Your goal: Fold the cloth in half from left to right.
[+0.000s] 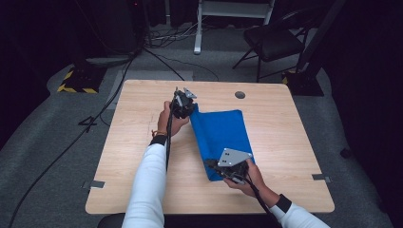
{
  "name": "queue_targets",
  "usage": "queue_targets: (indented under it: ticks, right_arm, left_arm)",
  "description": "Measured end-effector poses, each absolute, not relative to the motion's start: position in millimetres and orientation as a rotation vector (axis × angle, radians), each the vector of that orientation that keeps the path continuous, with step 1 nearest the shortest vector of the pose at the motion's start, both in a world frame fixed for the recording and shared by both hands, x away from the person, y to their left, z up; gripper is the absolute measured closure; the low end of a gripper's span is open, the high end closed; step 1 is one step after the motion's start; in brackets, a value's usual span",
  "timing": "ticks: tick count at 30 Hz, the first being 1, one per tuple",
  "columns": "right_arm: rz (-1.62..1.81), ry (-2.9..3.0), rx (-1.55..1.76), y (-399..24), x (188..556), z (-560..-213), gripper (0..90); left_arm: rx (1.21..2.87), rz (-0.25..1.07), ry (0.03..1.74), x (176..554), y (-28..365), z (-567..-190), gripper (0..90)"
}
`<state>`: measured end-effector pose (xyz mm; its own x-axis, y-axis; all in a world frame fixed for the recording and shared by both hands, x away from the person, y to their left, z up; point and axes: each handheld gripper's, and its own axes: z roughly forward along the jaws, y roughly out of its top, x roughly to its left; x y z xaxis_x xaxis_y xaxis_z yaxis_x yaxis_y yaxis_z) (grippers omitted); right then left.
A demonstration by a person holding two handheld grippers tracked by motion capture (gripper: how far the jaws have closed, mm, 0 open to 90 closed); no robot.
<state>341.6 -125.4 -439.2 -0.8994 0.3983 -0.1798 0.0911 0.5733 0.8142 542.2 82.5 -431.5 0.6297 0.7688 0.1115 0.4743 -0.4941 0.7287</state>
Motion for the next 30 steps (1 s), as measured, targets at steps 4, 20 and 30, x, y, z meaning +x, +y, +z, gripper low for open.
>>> queue_targets:
  ticks: [4, 20, 30]
  right_arm:
    - [1.247, 2.449, 0.422, -140, 340, -438, 87.8]
    - [1.221, 2.43, 0.492, -174, 340, -436, 87.7]
    - [1.201, 2.426, 0.509, -183, 338, -437, 87.7]
  left_arm:
    - [2.191, 0.564, 0.943, 542, 72, -429, 87.0]
    - [2.18, 0.557, 0.91, 542, 43, -433, 86.3]
    - [2.183, 0.56, 0.904, 542, 28, -435, 85.8]
